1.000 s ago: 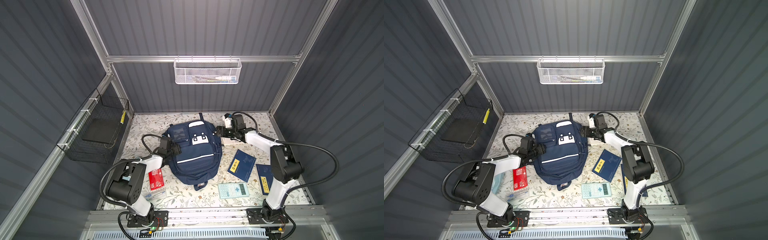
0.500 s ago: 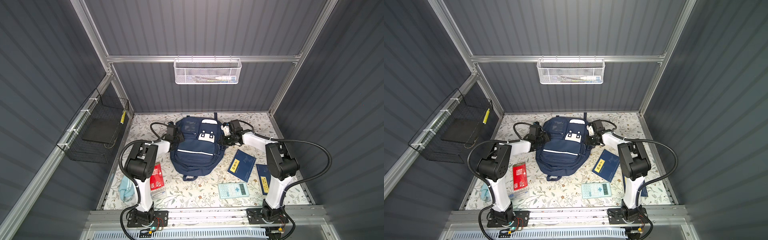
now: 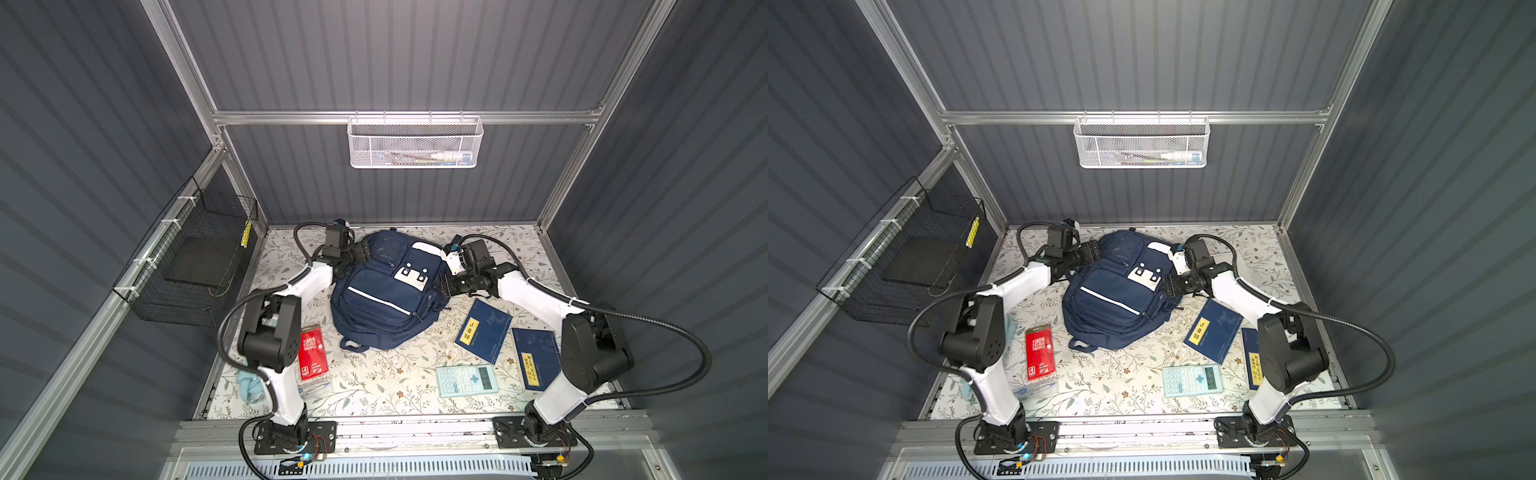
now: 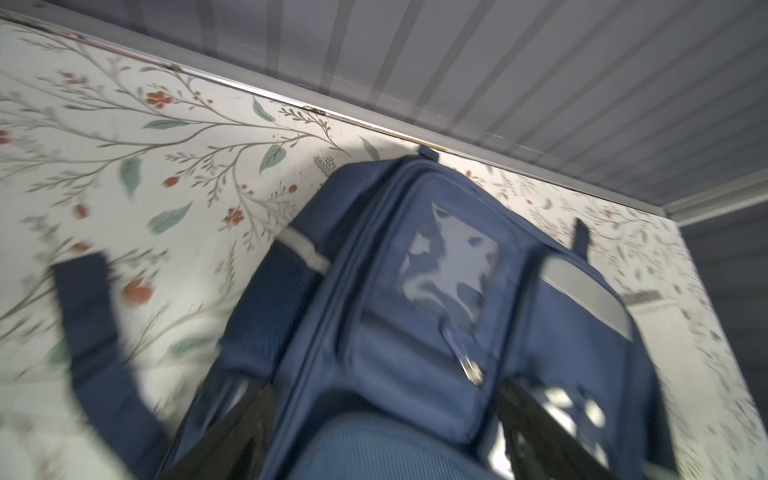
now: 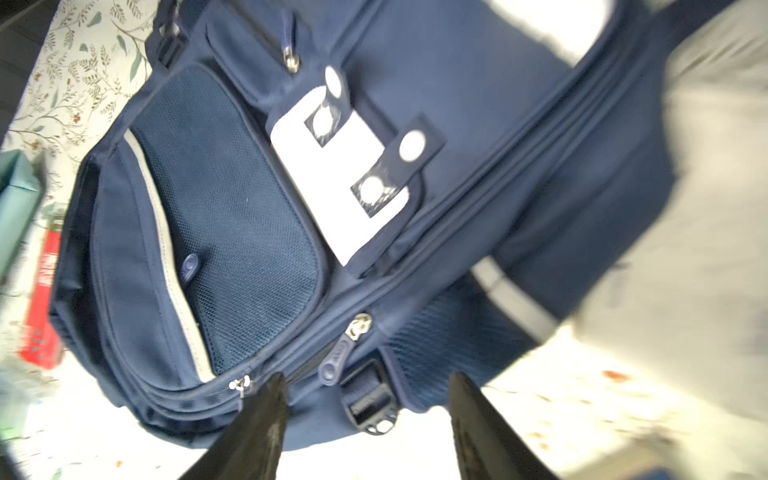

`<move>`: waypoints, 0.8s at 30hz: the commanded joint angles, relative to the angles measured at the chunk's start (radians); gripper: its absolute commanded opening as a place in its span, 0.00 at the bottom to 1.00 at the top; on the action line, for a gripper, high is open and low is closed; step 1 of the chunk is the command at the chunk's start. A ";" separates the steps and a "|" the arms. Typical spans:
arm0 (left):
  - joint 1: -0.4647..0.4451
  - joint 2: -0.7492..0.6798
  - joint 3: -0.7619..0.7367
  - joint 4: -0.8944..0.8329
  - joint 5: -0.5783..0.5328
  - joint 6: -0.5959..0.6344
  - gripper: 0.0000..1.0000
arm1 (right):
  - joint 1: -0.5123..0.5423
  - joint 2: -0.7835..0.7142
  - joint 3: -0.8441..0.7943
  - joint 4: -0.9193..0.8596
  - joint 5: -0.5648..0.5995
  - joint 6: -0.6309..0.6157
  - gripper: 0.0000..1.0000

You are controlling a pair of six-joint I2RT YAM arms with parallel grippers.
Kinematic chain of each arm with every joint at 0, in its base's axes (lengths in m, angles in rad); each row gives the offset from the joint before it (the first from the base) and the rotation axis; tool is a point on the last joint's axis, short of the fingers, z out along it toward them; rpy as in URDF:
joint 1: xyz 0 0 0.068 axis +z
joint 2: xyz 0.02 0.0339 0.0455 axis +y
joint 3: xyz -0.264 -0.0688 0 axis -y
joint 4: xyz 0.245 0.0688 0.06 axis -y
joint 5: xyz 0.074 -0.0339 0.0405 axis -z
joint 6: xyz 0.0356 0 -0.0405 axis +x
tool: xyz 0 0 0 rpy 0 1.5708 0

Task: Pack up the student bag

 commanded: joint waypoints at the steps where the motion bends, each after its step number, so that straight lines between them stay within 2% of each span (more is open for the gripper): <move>1: -0.041 -0.178 -0.158 -0.112 0.055 0.000 0.85 | -0.017 0.040 0.074 -0.089 0.139 -0.096 0.64; 6: -0.163 -0.433 -0.404 -0.281 -0.035 -0.056 0.85 | -0.067 0.169 0.191 -0.204 0.073 0.045 0.72; 9: -0.191 -0.525 -0.593 -0.172 -0.015 -0.158 0.82 | -0.068 0.229 0.213 -0.195 0.041 0.090 0.74; 10: -0.190 -0.519 -0.633 -0.142 -0.011 -0.170 0.80 | -0.065 0.252 0.223 -0.196 0.025 0.107 0.74; 13: -0.189 -0.456 -0.633 -0.103 -0.033 -0.142 0.75 | -0.057 0.285 0.221 -0.193 -0.019 0.140 0.72; 16: -0.186 -0.370 -0.584 -0.042 -0.038 -0.101 0.63 | -0.050 0.269 0.169 -0.172 -0.068 0.147 0.65; 18: -0.177 -0.302 -0.527 -0.028 -0.031 -0.075 0.59 | -0.045 0.249 0.134 -0.169 -0.087 0.140 0.58; 20: -0.134 -0.229 -0.478 -0.008 -0.014 -0.054 0.58 | -0.040 0.236 0.102 -0.169 -0.132 0.127 0.51; 22: -0.052 -0.161 -0.436 0.011 0.026 -0.046 0.58 | -0.033 0.232 0.073 -0.165 -0.216 0.099 0.43; 24: 0.004 -0.117 -0.398 0.036 0.028 -0.027 0.56 | -0.008 0.232 0.057 -0.165 -0.243 0.083 0.39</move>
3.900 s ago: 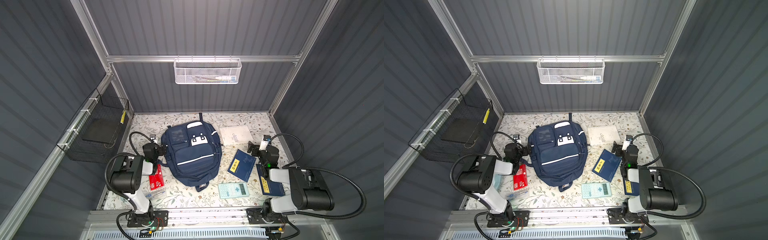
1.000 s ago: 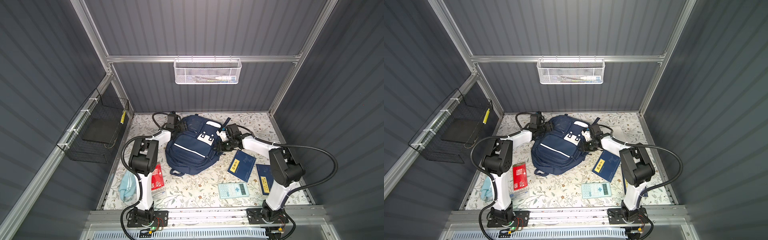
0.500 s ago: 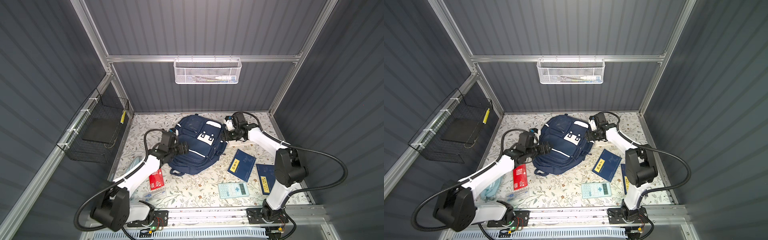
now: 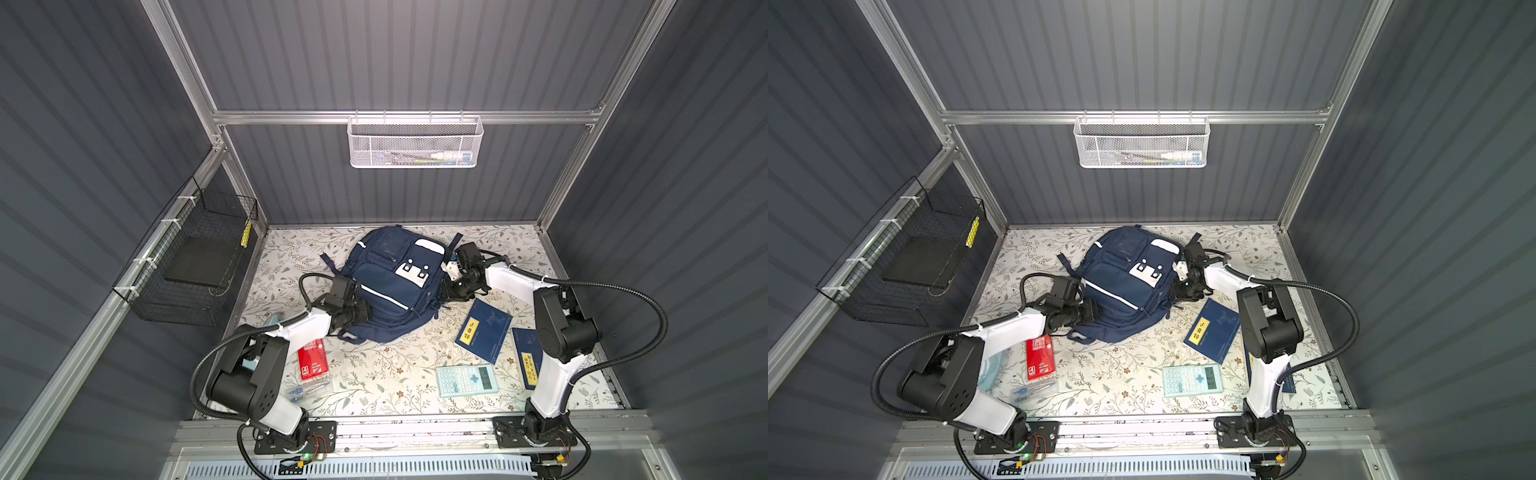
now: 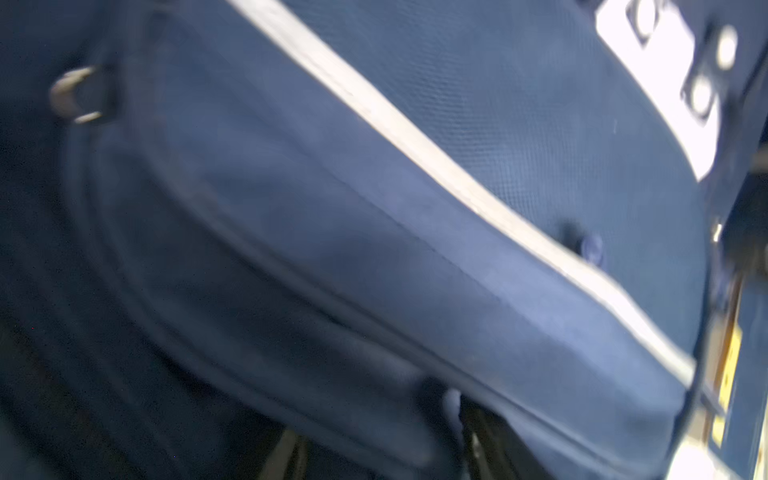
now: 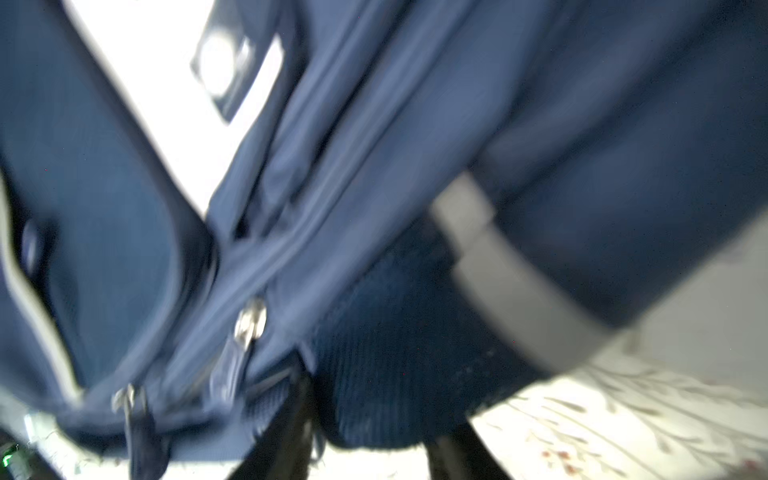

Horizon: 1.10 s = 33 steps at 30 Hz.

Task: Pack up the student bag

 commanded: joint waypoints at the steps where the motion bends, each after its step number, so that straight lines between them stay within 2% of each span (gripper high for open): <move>1: 0.086 0.089 0.083 0.052 0.003 0.062 0.55 | 0.051 -0.016 -0.031 -0.016 -0.112 -0.037 0.38; 5: 0.092 0.153 0.230 0.000 0.034 0.088 0.54 | 0.100 -0.048 -0.033 -0.019 -0.099 -0.063 0.40; 8: 0.092 0.090 0.232 -0.015 0.010 0.073 0.55 | 0.102 -0.127 -0.032 -0.021 0.009 -0.114 0.53; 10: 0.092 0.016 0.210 -0.032 -0.012 0.076 0.56 | 0.101 -0.180 -0.013 -0.010 0.145 -0.202 0.57; 13: 0.089 -0.092 0.179 -0.078 -0.010 0.078 0.63 | 0.087 -0.201 -0.005 0.029 0.186 -0.469 0.64; 17: 0.080 -0.227 0.112 -0.147 0.014 0.078 0.78 | 0.073 -0.150 0.037 0.033 0.254 -0.810 0.66; 21: 0.080 -0.337 -0.003 -0.120 0.146 0.041 0.79 | 0.043 -0.061 0.083 0.068 0.223 -1.066 0.67; 24: 0.080 -0.370 -0.061 -0.107 0.220 0.030 0.78 | 0.035 0.024 0.168 0.015 0.169 -1.149 0.66; 26: 0.080 -0.385 -0.078 -0.129 0.215 0.040 0.78 | 0.038 0.059 0.196 -0.003 0.136 -1.167 0.66; 31: 0.080 -0.406 -0.122 -0.088 0.223 0.011 0.77 | 0.080 0.120 0.151 0.092 0.215 -1.263 0.63; 33: 0.080 -0.408 -0.128 -0.072 0.256 0.000 0.77 | 0.083 0.129 0.139 0.096 0.184 -1.271 0.61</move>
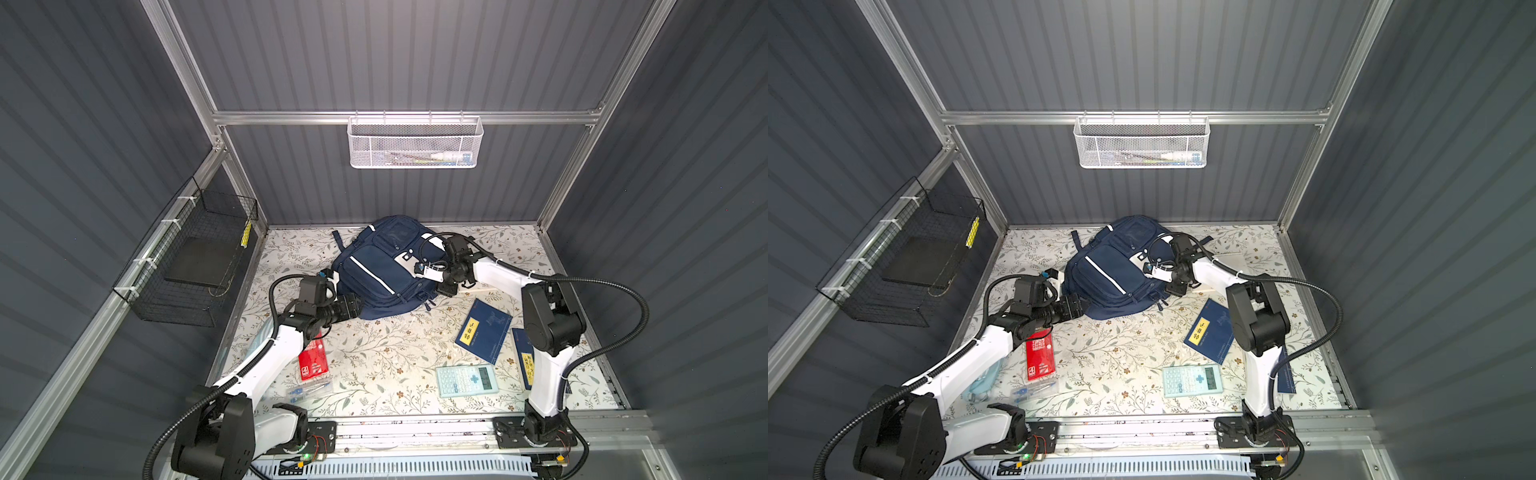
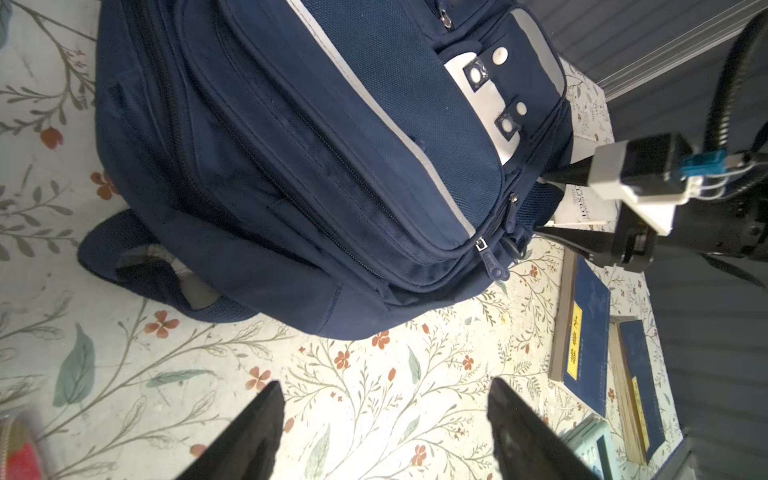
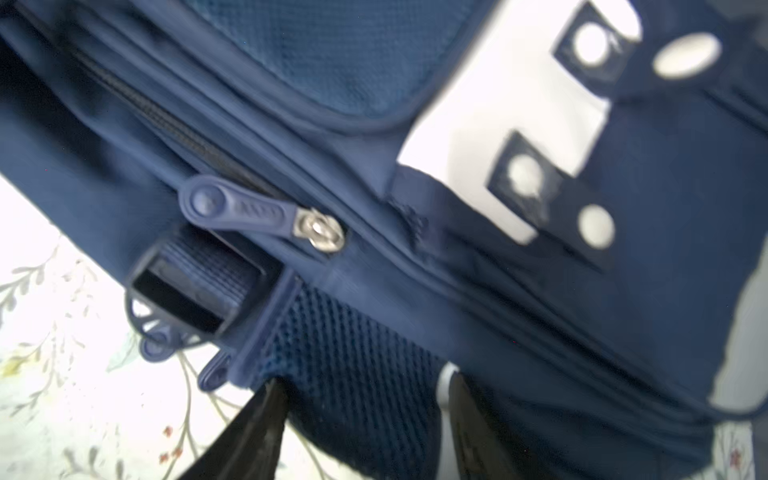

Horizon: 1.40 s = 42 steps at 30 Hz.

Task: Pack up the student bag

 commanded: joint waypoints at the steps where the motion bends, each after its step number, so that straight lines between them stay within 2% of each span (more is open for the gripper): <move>1: -0.005 -0.023 -0.009 0.023 0.062 -0.025 0.77 | 0.022 0.026 -0.029 0.032 -0.016 -0.083 0.59; 4: -0.006 -0.028 0.000 0.005 0.066 -0.018 0.76 | 0.038 0.042 -0.044 0.023 -0.023 -0.101 0.50; 5: -0.006 -0.029 -0.002 0.011 0.077 -0.024 0.75 | 0.046 0.052 -0.041 0.011 -0.025 -0.102 0.43; 6: -0.006 -0.030 -0.008 0.024 0.092 -0.033 0.74 | 0.054 0.059 -0.036 -0.004 -0.024 -0.100 0.30; 9: -0.006 -0.023 -0.028 0.057 0.106 -0.052 0.73 | 0.086 0.051 -0.043 -0.011 -0.044 -0.055 0.06; 11: -0.006 -0.010 -0.040 0.066 0.088 -0.049 0.72 | 0.115 0.028 -0.050 -0.015 -0.076 0.004 0.00; 14: 0.002 0.030 -0.041 0.091 0.049 -0.039 0.71 | 0.169 -0.009 -0.054 -0.047 -0.122 0.083 0.00; 17: 0.004 0.089 0.001 0.101 0.016 -0.019 0.71 | 0.212 -0.038 -0.070 -0.063 -0.124 0.110 0.00; 18: 0.004 0.107 0.011 0.107 0.014 -0.017 0.71 | 0.218 -0.046 -0.074 -0.071 -0.121 0.117 0.04; 21: 0.003 0.138 0.048 0.101 0.021 -0.007 0.70 | 0.223 -0.076 -0.073 -0.083 -0.090 0.145 0.35; 23: 0.003 0.121 0.053 0.094 0.023 -0.006 0.70 | 0.227 -0.098 -0.092 -0.070 -0.082 0.136 0.46; 25: 0.004 0.090 0.044 0.082 0.017 -0.007 0.70 | 0.234 -0.094 -0.115 -0.039 -0.071 0.097 0.49; 29: 0.004 0.025 0.007 0.050 0.030 -0.024 0.69 | 0.244 -0.015 -0.092 -0.038 -0.036 0.059 0.45; 32: 0.003 -0.027 -0.038 0.044 0.033 -0.053 0.66 | 0.246 0.020 -0.114 0.055 0.039 0.030 0.38; 33: 0.002 -0.042 -0.053 0.046 0.063 -0.065 0.64 | 0.245 0.023 -0.115 0.076 0.028 0.029 0.32; 35: -0.004 -0.067 -0.090 0.067 0.071 -0.089 0.60 | 0.246 0.020 -0.103 0.077 -0.014 0.049 0.08; 36: -0.015 -0.081 -0.113 0.093 0.067 -0.102 0.56 | 0.245 0.016 -0.089 0.064 -0.044 0.069 0.00; 38: -0.055 -0.100 -0.157 0.129 0.013 -0.119 0.54 | 0.243 0.001 -0.062 0.044 -0.109 0.126 0.00; 42: -0.226 -0.098 -0.198 0.206 -0.133 -0.121 0.54 | 0.230 -0.041 -0.015 -0.008 -0.289 0.242 0.00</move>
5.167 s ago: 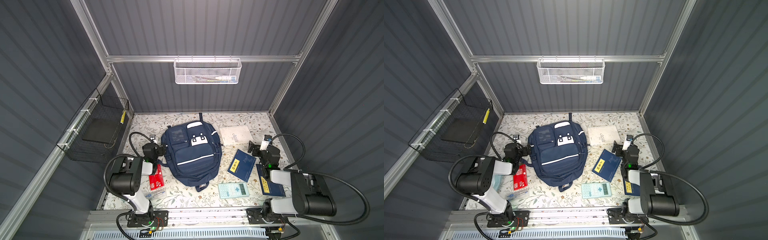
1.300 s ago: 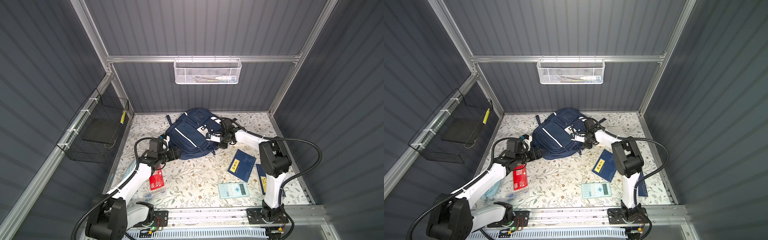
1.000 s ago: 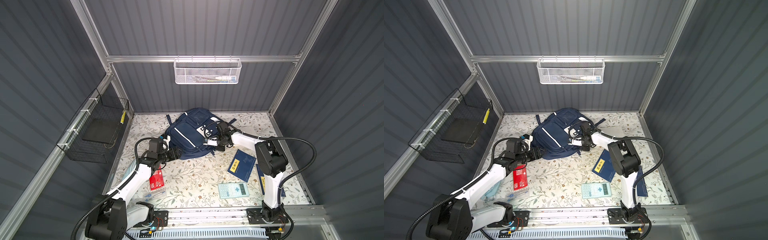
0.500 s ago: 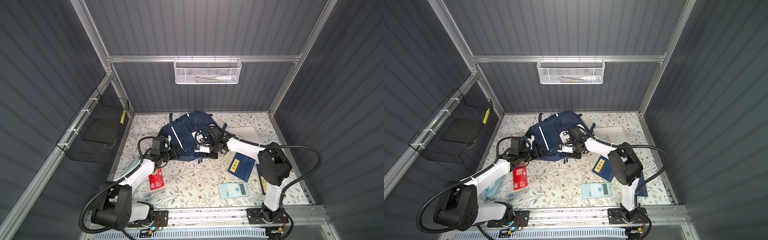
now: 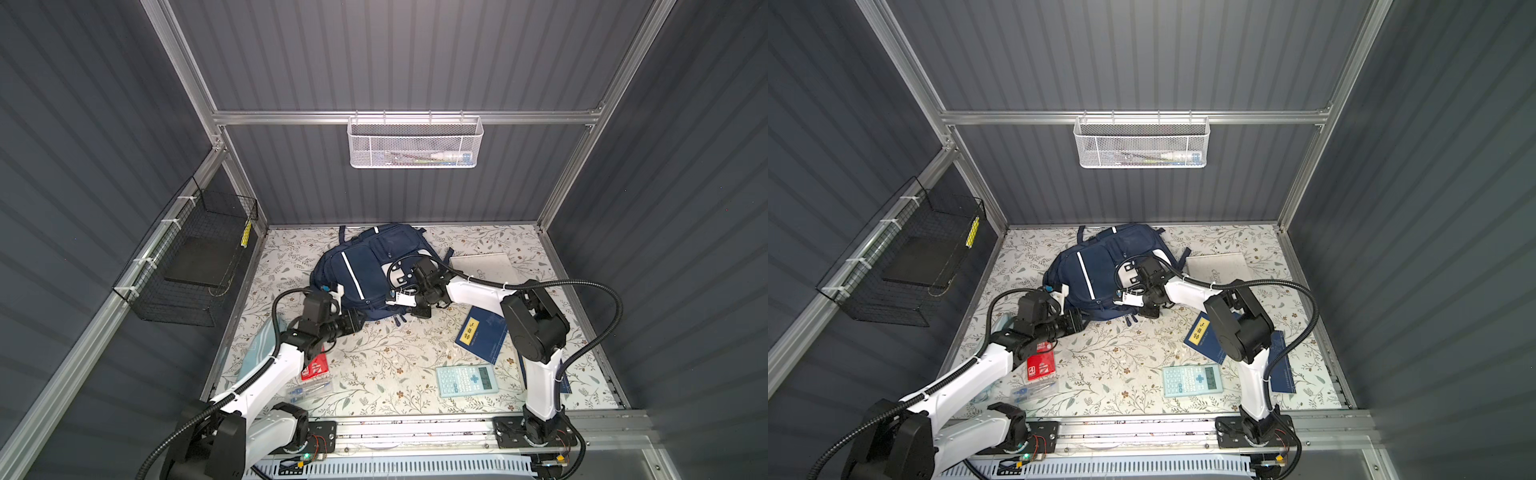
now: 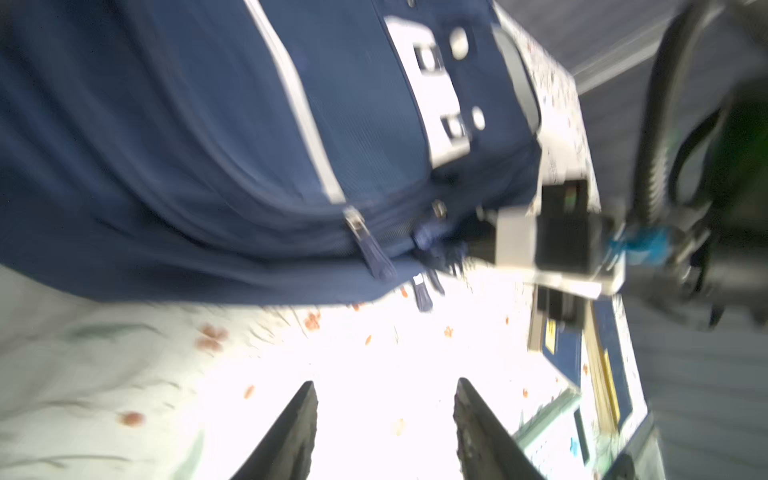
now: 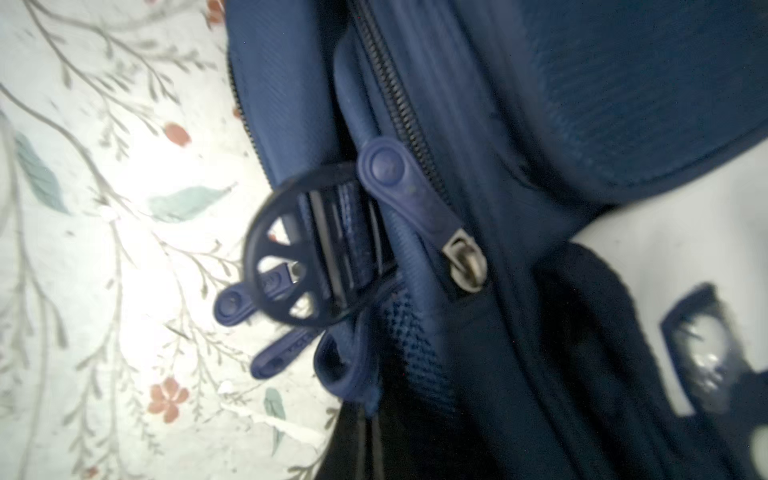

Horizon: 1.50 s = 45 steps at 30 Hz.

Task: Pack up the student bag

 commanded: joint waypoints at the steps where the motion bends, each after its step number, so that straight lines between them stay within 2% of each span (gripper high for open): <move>1: -0.099 0.001 -0.029 0.110 -0.109 -0.027 0.54 | -0.002 -0.054 0.052 -0.055 -0.188 0.114 0.00; 4: -0.139 0.019 -0.101 0.278 -0.147 -0.033 0.53 | -0.001 -0.066 0.077 -0.090 -0.223 0.143 0.00; 8: -0.170 0.078 -0.149 0.439 -0.188 0.025 0.51 | -0.001 -0.083 0.093 -0.123 -0.284 0.185 0.00; 15: -0.208 0.181 -0.141 0.557 -0.334 0.071 0.50 | -0.002 -0.097 0.123 -0.142 -0.356 0.281 0.00; 18: -0.210 0.241 -0.129 0.656 -0.290 0.082 0.39 | 0.002 -0.102 0.121 -0.142 -0.366 0.306 0.00; 23: -0.220 0.334 -0.106 0.730 -0.281 0.061 0.39 | 0.005 -0.104 0.116 -0.136 -0.373 0.321 0.00; 26: -0.220 0.357 -0.102 0.759 -0.276 0.069 0.34 | 0.005 -0.119 0.092 -0.117 -0.375 0.326 0.00; 29: -0.224 0.382 -0.091 0.782 -0.247 0.071 0.45 | 0.004 -0.114 0.086 -0.106 -0.379 0.338 0.00; 32: -0.241 0.396 -0.097 0.806 -0.249 0.056 0.46 | 0.004 -0.105 0.092 -0.106 -0.377 0.341 0.00; 33: -0.243 0.401 -0.091 0.790 -0.256 0.059 0.45 | 0.004 -0.105 0.092 -0.105 -0.375 0.341 0.00; 35: -0.243 0.410 -0.093 0.791 -0.280 0.065 0.24 | 0.005 -0.108 0.091 -0.106 -0.377 0.338 0.00; 41: -0.243 0.378 -0.103 0.770 -0.264 0.057 0.11 | 0.000 -0.120 0.080 -0.110 -0.378 0.326 0.00; 43: -0.242 0.371 -0.107 0.755 -0.260 0.054 0.02 | -0.002 -0.116 0.082 -0.106 -0.385 0.330 0.00; 45: -0.243 0.363 -0.108 0.740 -0.272 0.050 0.00 | 0.000 -0.114 0.083 -0.100 -0.385 0.340 0.00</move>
